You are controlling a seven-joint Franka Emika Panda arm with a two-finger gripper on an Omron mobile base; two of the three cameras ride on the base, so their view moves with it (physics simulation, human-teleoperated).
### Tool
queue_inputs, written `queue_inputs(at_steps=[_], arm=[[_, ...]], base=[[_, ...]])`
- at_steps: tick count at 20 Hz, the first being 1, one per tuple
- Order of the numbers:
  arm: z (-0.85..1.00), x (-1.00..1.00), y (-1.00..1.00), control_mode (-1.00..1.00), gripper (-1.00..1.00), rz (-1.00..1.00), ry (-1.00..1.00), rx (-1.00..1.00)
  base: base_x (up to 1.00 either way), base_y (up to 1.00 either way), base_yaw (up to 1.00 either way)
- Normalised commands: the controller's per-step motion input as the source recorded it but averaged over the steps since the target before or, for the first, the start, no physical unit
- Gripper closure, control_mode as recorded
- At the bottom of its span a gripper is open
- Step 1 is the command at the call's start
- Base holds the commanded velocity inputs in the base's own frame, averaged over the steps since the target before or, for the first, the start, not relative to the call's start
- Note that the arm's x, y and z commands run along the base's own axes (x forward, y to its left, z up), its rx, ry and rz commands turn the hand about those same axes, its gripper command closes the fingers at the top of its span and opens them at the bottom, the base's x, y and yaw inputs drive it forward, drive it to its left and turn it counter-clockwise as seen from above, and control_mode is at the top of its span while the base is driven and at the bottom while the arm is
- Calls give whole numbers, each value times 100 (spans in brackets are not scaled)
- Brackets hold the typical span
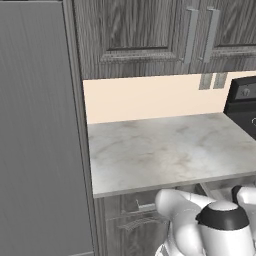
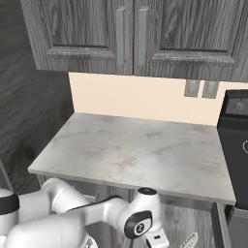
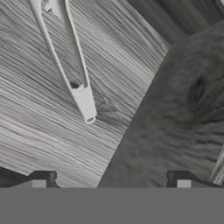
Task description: Take the tongs from the drawer on the right and place them on the dining counter next to the tray containing the hot dog.
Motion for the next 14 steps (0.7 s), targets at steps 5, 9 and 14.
queue_inputs(at_steps=[5,9,14], arm=[[0,28,0,-100,-100,11,1,8],[0,34,0,-100,-100,7,0,13],[0,12,-16,-100,-100,8,0,16]], base=[[0,0,0],[0,0,0],[0,0,0]])
